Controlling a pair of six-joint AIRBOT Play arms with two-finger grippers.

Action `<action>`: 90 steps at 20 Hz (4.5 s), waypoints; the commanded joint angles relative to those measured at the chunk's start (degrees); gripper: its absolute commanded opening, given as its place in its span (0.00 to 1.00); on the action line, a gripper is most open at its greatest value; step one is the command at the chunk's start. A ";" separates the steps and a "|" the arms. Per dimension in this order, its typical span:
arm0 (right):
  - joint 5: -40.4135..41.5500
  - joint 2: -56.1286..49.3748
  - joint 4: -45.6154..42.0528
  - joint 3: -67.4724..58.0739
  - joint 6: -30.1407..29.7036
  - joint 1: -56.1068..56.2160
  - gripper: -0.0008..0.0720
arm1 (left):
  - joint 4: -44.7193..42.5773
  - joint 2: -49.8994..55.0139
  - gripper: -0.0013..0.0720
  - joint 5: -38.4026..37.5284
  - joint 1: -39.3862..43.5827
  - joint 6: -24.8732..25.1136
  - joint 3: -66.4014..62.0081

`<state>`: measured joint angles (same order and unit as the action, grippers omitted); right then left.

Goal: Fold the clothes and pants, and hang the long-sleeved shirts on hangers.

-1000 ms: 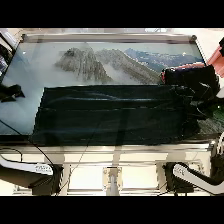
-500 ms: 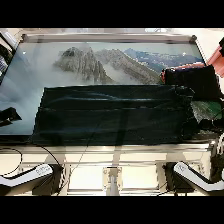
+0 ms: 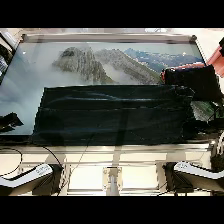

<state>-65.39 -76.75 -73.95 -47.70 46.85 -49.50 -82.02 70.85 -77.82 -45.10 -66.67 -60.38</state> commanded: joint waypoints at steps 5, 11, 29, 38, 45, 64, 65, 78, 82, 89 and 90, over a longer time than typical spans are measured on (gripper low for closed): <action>-5.95 -1.36 6.08 0.09 -0.87 -0.09 0.07 | -3.65 1.57 0.71 -1.49 -0.15 2.51 0.70; -7.41 -1.36 6.19 0.09 0.61 -0.11 0.05 | -3.41 4.00 0.71 -3.32 -0.37 5.44 7.08; -15.80 -1.20 6.21 -0.81 3.06 -0.11 0.05 | 7.48 7.98 0.05 2.95 -0.48 6.03 7.67; -34.82 2.27 13.42 -21.51 5.22 -0.11 0.05 | 26.56 3.04 0.05 -8.68 -5.25 6.08 -12.66; -39.08 9.97 20.92 -28.09 10.01 -0.11 0.05 | 34.12 -6.60 0.05 -4.50 -16.92 -0.87 -17.35; -30.82 23.61 -1.38 -28.00 26.21 -0.09 0.05 | 10.80 -1.40 0.04 -2.60 -1.20 -7.98 -17.38; -32.28 21.31 -1.01 -27.98 26.21 -0.09 0.05 | 9.90 0.81 0.04 -1.33 1.79 -8.81 -17.38; -10.34 -1.53 -1.20 -27.82 36.44 7.06 0.05 | -10.34 33.27 0.04 4.04 26.01 -31.08 -46.95; -3.52 -3.08 -0.94 -27.82 38.14 9.86 0.05 | -9.75 35.21 0.05 8.70 26.01 -33.24 -46.95; -0.44 -11.28 -1.36 -27.82 41.90 17.40 0.05 | -0.42 38.66 0.05 18.38 26.93 -30.38 -46.95; 0.09 -11.80 -1.40 -27.82 42.66 17.81 0.05 | -0.39 38.84 0.05 19.76 27.23 -30.38 -46.95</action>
<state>-67.42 -86.13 -75.59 -75.50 87.29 -33.95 -85.19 108.66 -62.85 -18.50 -98.10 -107.20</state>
